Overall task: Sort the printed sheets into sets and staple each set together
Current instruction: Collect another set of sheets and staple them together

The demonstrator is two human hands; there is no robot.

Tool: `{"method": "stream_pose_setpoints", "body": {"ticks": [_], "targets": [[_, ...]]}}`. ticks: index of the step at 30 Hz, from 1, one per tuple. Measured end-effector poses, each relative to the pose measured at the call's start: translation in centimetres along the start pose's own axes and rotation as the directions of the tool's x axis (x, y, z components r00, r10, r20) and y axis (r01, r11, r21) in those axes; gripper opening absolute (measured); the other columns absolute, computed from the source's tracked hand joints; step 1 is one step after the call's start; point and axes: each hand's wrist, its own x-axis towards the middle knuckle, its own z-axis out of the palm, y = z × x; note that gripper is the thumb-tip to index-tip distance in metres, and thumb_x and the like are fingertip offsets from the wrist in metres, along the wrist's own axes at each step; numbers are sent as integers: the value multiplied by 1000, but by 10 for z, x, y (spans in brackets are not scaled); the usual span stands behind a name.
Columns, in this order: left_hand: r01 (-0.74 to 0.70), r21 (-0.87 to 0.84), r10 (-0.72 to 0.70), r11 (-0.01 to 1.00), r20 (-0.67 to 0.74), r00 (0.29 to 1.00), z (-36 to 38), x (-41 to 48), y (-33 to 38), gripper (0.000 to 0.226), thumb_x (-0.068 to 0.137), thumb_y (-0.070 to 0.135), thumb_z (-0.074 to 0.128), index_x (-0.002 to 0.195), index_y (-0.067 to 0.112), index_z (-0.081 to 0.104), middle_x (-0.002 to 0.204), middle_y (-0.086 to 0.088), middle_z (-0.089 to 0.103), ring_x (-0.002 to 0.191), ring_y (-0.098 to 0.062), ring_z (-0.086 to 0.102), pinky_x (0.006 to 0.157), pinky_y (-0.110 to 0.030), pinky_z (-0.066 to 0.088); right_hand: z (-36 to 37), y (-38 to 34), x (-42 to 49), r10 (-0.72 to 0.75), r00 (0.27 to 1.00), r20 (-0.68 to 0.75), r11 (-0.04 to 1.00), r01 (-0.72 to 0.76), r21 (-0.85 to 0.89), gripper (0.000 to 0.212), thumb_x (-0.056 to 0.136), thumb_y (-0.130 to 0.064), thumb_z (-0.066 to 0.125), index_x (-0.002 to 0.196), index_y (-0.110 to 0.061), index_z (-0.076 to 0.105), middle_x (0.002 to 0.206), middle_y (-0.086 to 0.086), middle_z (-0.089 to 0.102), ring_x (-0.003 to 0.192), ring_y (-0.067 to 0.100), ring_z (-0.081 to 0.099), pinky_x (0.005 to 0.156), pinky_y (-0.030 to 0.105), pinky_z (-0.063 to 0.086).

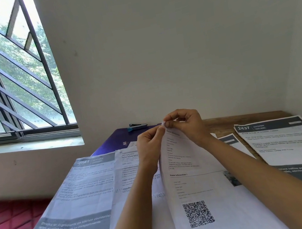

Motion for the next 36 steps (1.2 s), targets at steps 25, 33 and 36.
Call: {"method": "stream_pose_setpoints", "body": {"ticks": [25,33,36], "targets": [[76,-50,-76,996,12,997,0,4,-5,22,95,22,59,80,16,74,81,-12,73,74,-28,70,67,-32,57,1,3,1,63,996,55,998,-65,25,8,82,-12,73,85,-19,76,89,-1,74,85,19,68,75,33,54],[43,-37,-43,998,10,999,0,3,-5,24,95,21,58,79,15,74,81,-15,72,74,-33,69,71,-42,56,2,-2,-2,134,985,107,982,-147,121,6,85,-16,69,86,-15,75,88,3,73,79,22,69,72,30,56],[41,-39,-40,998,15,999,-1,4,-6,24,95,21,59,83,8,74,84,-22,71,80,-45,67,75,-51,55,4,-3,-3,164,979,118,968,-183,174,14,82,-22,69,87,-10,73,87,5,72,77,21,68,72,28,54]]}}
